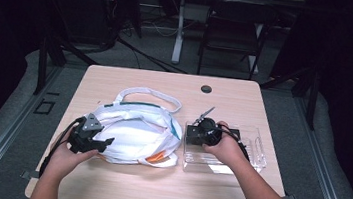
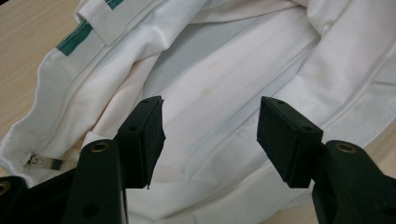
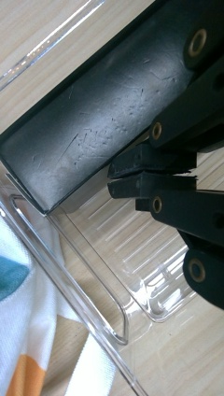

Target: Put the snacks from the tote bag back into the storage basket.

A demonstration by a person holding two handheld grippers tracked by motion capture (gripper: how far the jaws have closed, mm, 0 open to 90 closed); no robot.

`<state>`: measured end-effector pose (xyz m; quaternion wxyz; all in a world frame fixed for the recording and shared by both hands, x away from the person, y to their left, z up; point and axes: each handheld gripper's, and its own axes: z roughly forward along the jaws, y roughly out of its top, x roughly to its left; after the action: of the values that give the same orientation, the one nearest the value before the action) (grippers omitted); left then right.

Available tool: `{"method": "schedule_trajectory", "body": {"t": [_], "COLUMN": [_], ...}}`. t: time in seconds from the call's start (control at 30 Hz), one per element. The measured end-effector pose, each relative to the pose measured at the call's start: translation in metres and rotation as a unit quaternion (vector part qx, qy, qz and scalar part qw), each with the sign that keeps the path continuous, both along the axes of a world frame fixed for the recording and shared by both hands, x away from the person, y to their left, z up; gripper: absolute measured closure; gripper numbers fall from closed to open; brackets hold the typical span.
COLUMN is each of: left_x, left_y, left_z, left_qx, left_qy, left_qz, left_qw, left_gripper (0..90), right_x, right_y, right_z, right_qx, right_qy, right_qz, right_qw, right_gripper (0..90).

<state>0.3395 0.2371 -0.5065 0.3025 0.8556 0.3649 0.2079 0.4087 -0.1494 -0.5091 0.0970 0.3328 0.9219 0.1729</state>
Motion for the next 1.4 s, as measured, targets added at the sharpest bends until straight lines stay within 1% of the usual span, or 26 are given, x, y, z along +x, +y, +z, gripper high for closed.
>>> {"method": "schedule_trajectory", "body": {"t": [0.03, 0.07, 0.13, 0.2, 0.27, 0.3, 0.33, 0.43, 0.47, 0.57, 0.6, 0.63, 0.67, 0.73, 0.8, 0.83, 0.87, 0.9, 0.93, 1.03, 1.07, 1.17, 1.3, 1.4], "left_x": [0.000, 0.000, -0.001, -0.001, -0.001, -0.001, -0.001, -0.001, -0.001, -0.001, 0.000, 0.000, 0.000, 0.001, 0.001, 0.001, 0.001, 0.001, 0.001, 0.002, 0.002, 0.003, 0.003, 0.003], "left_y": [0.000, 0.001, 0.001, 0.002, 0.001, 0.001, 0.001, 0.002, 0.002, 0.002, 0.002, 0.002, 0.002, 0.002, 0.001, 0.001, 0.001, 0.001, 0.001, 0.000, 0.000, -0.001, -0.002, -0.001], "left_z": [0.000, 0.000, 0.001, 0.001, 0.001, 0.001, 0.001, 0.002, 0.002, 0.002, 0.002, 0.002, 0.002, 0.002, 0.002, 0.003, 0.003, 0.002, 0.002, 0.003, 0.003, 0.003, 0.003, 0.004], "left_qx": [0.000, 0.000, 0.001, 0.001, 0.001, 0.001, 0.001, -0.001, -0.001, -0.001, -0.001, -0.001, 0.001, 0.001, -0.001, -0.001, -0.001, -0.002, -0.002, -0.003, -0.002, -0.001, -0.002, -0.004], "left_qy": [0.000, 0.000, 0.001, 0.000, 0.000, 0.000, 0.000, 0.000, -0.001, -0.003, -0.004, -0.004, -0.004, -0.005, -0.003, -0.002, -0.002, -0.003, -0.003, -0.005, -0.004, -0.004, -0.004, -0.005], "left_qz": [0.001, 0.002, 0.002, 0.003, 0.002, 0.002, 0.002, 0.003, 0.004, 0.005, 0.004, 0.004, 0.004, 0.002, 0.002, 0.002, 0.002, 0.001, 0.001, 0.001, 0.000, -0.001, -0.001, 0.001], "left_qw": [1.0000, 1.0000, 1.0000, 1.0000, 1.0000, 1.0000, 1.0000, 1.0000, 1.0000, 1.0000, 1.0000, 1.0000, 1.0000, 1.0000, 1.0000, 1.0000, 1.0000, 1.0000, 1.0000, 1.0000, 1.0000, 1.0000, 1.0000, 1.0000], "left_gripper": [41.1, 41.1, 41.1, 41.1, 41.1, 41.0, 41.0, 41.1, 41.1, 41.0, 41.1, 41.1, 41.1, 41.0, 41.1, 41.1, 41.1, 41.1, 41.1, 41.1, 41.1, 41.1, 41.0, 41.1], "right_x": [0.000, 0.000, 0.000, 0.000, -0.001, -0.001, -0.002, -0.005, -0.005, -0.007, -0.009, -0.009, -0.010, -0.011, -0.012, -0.016, -0.016, -0.020, -0.022, -0.030, -0.032, -0.041, -0.050, -0.058], "right_y": [0.001, 0.001, 0.002, 0.002, 0.001, 0.001, 0.000, -0.003, -0.005, -0.008, -0.013, -0.013, -0.019, -0.023, -0.024, -0.028, -0.028, -0.030, -0.030, -0.032, -0.032, -0.031, -0.031, -0.030], "right_z": [-0.001, -0.001, -0.001, 0.001, 0.002, 0.002, 0.003, 0.010, 0.012, 0.015, 0.017, 0.017, 0.020, 0.022, 0.022, 0.024, 0.024, 0.027, 0.029, 0.032, 0.034, 0.036, 0.036, 0.037], "right_qx": [0.005, 0.001, 0.005, 0.003, 0.011, 0.011, 0.017, 0.028, 0.022, 0.028, 0.037, 0.037, 0.036, 0.031, 0.031, 0.038, 0.038, 0.037, 0.034, 0.042, 0.039, 0.043, 0.052, 0.064], "right_qy": [-0.001, 0.004, 0.002, 0.005, 0.003, 0.003, 0.001, -0.004, -0.002, -0.005, -0.008, -0.008, -0.006, -0.009, -0.012, -0.013, -0.013, -0.021, -0.023, -0.037, -0.040, -0.048, -0.053, -0.057], "right_qz": [-0.004, 0.002, 0.002, 0.006, 0.005, 0.005, 0.000, -0.001, 0.003, 0.000, -0.009, -0.009, -0.015, -0.018, -0.023, -0.026, -0.026, -0.029, -0.028, -0.034, -0.033, -0.029, -0.025, -0.020], "right_qw": [1.0000, 1.0000, 1.0000, 1.0000, 0.9999, 0.9999, 0.9998, 0.9996, 0.9998, 0.9996, 0.9992, 0.9992, 0.9992, 0.9993, 0.9992, 0.9989, 0.9989, 0.9987, 0.9988, 0.9979, 0.9979, 0.9975, 0.9969, 0.9961], "right_gripper": [88.8, 88.2, 87.7, 87.5, 87.4, 87.4, 87.3, 87.0, 87.0, 86.9, 86.6, 86.6, 85.8, 84.8, 84.5, 83.5, 83.5, 82.4, 81.8, 78.7, 78.0, 75.8, 73.5, 72.6]}}
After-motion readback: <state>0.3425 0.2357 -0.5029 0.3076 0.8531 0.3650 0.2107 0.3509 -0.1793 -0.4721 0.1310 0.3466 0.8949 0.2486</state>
